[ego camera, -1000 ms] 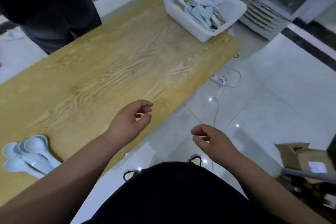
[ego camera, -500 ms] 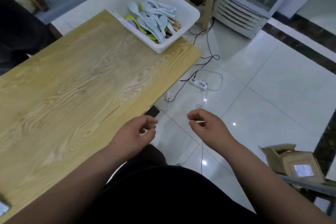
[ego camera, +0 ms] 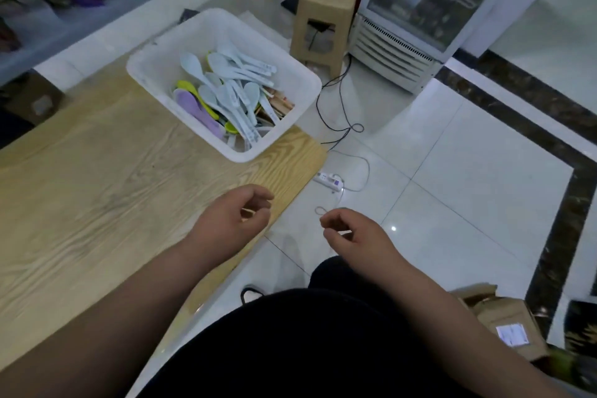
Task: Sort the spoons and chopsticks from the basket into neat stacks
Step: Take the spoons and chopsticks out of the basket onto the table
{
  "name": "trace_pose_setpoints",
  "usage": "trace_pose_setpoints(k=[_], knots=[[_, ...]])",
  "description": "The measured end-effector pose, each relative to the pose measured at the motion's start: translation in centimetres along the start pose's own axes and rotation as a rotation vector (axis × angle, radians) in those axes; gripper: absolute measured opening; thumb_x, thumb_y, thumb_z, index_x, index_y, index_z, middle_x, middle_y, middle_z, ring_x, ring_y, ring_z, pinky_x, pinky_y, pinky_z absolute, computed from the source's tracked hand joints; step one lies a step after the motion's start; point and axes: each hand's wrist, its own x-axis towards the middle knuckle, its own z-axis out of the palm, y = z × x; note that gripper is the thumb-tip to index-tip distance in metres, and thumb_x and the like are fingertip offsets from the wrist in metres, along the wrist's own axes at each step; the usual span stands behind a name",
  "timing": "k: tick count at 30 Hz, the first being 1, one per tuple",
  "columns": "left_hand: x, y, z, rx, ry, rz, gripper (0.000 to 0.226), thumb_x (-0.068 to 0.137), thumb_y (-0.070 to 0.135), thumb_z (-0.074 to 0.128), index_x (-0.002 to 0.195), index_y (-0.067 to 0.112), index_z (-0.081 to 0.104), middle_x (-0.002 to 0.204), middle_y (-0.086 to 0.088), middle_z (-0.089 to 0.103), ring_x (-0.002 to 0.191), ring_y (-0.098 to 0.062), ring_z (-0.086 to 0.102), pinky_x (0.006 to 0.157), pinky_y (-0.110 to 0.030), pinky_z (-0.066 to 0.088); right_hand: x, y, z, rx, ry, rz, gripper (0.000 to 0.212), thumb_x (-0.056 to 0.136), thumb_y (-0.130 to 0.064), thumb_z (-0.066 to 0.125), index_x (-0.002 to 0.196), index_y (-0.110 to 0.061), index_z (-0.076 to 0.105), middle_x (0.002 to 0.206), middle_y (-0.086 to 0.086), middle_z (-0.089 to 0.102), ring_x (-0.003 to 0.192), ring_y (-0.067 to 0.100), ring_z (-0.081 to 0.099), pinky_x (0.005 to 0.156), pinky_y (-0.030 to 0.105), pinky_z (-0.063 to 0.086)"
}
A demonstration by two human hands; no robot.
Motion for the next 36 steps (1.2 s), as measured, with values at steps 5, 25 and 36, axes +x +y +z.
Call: trace_pose_setpoints(k=[5, 25, 36], knots=[[6.3, 0.9, -0.7, -0.037, 0.143, -0.070, 0.017, 0.094, 0.016, 0.064, 0.105, 0.029, 0.067, 0.096, 0.012, 0.070, 0.090, 0.003, 0.064, 0.073, -0.009, 0.045, 6.6, 0.1, -3.0, -0.034, -0.133, -0.039, 0.016, 0.094, -0.019, 0.064, 0.106, -0.029, 0.068, 0.105, -0.016, 0.067, 0.091, -0.007, 0.063, 0.080, 0.013, 0.048], [19.9, 0.6, -2.5, -0.007, 0.581, -0.505, 0.028, 0.092, 0.021, 0.061, 0.120, 0.023, 0.059, 0.107, 0.007, 0.062, 0.084, -0.005, 0.062, 0.070, -0.022, 0.047, 39.2, -11.6, -2.8, -0.581, -0.424, -0.514, 0.041, 0.098, -0.023, 0.056, 0.138, -0.018, 0.052, 0.131, 0.003, 0.056, 0.114, 0.018, 0.056, 0.088, 0.028, 0.043], [32.2, -4.7, -7.4, 0.221, 0.306, -0.613, 0.030, 0.091, 0.040, 0.062, 0.105, 0.014, 0.062, 0.096, -0.002, 0.063, 0.094, -0.024, 0.063, 0.069, -0.030, 0.039, 45.0, -12.6, 3.1, -1.053, -0.237, -0.598, 0.030, 0.098, -0.020, 0.054, 0.128, -0.014, 0.052, 0.119, 0.013, 0.051, 0.107, 0.032, 0.052, 0.071, 0.034, 0.036]])
